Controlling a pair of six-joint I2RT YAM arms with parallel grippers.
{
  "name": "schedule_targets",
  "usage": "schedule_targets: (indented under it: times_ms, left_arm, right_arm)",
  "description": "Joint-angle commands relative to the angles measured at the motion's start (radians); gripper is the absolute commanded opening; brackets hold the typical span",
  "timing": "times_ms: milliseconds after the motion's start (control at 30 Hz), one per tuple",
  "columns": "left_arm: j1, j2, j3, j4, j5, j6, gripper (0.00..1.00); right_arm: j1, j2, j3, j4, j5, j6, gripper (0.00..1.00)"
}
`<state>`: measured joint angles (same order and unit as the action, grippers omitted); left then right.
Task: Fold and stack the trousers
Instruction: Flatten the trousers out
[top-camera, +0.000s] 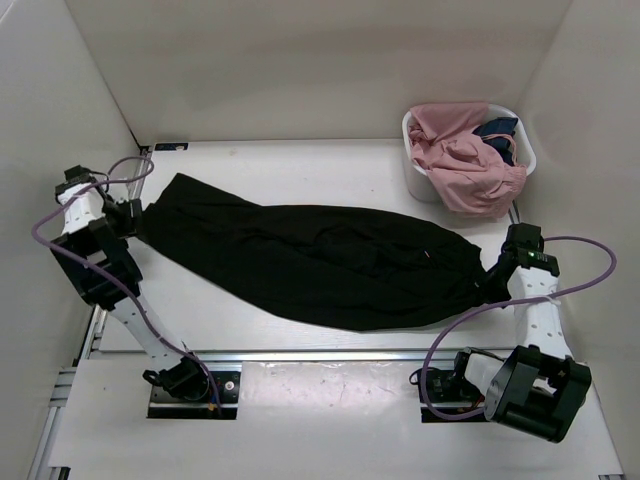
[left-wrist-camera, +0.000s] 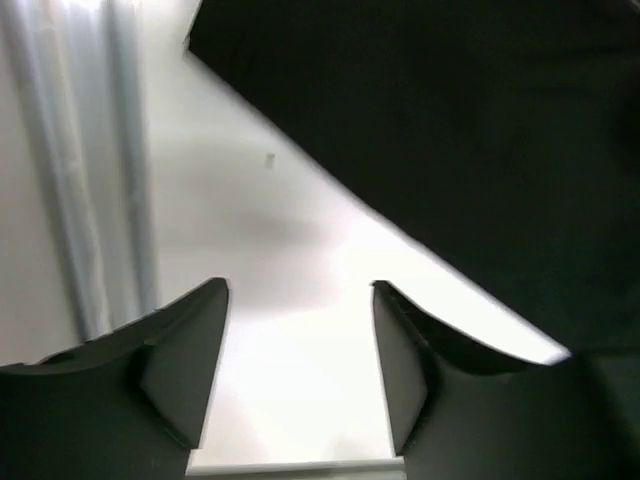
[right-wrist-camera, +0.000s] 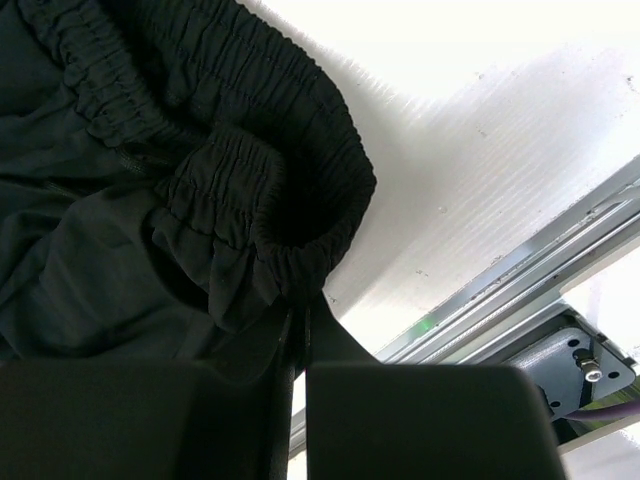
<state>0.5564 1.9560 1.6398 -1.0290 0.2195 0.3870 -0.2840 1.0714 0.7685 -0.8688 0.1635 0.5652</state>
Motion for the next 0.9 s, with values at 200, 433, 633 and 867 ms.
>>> schedule_targets:
  times_ms: [200, 433, 633, 867]
  left_arm:
    - [-0.018, 0.282, 0.188, 0.043, 0.145, -0.111, 0.8]
    - [-0.029, 0.365, 0.258, 0.043, 0.288, -0.12, 0.34]
    - [-0.029, 0.217, 0.183, 0.043, 0.267, -0.071, 0.14]
    - [-0.05, -0.116, 0.094, -0.015, -0.01, 0.076, 0.14]
  right_arm:
    - [-0.003, 0.009, 0.015, -0.009, -0.004, -0.025, 0.0]
    - [-0.003, 0.009, 0.015, -0.018, 0.018, -0.034, 0.0]
    - [-0.003, -0.001, 0.006, -0.018, 0.027, -0.034, 0.0]
    - [-0.003, -0.024, 0.006, -0.018, 0.004, -0.054, 0.0]
